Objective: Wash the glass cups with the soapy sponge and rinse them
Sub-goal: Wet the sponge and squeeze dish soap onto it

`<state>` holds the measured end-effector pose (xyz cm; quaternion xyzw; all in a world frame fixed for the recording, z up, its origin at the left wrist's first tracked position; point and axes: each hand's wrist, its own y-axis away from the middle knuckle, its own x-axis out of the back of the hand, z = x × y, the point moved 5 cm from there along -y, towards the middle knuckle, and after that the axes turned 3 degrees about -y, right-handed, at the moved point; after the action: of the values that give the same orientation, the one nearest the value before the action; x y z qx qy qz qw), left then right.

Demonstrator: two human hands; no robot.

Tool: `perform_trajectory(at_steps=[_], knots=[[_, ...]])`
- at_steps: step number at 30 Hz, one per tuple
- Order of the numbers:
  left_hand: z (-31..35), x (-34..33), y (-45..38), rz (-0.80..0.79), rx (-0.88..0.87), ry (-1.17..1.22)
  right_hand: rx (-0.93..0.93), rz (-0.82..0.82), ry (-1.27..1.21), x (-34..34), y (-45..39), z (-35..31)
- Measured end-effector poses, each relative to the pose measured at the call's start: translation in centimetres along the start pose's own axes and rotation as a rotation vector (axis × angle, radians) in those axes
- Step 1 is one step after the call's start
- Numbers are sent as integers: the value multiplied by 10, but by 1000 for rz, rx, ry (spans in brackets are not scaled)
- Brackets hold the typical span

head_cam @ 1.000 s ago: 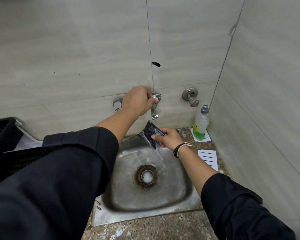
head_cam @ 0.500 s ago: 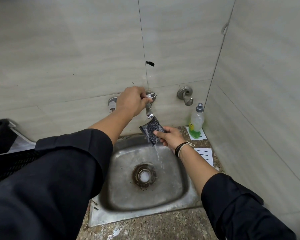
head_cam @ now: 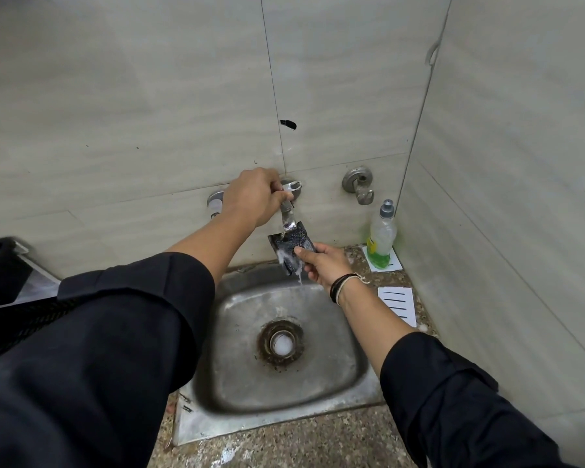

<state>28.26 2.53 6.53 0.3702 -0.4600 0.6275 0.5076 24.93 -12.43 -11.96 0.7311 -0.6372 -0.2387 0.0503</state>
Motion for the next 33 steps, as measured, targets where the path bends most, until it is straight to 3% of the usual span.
perform_trajectory(at_steps=[7, 13, 33], knots=[[2, 1, 1, 11, -2, -12, 56, -77, 136, -12, 7, 2], [1, 0, 2, 3, 5, -8, 122, -44, 274, -22, 6, -9], [5, 0, 7, 21, -29, -68, 82, 1, 215, -49, -11, -13]])
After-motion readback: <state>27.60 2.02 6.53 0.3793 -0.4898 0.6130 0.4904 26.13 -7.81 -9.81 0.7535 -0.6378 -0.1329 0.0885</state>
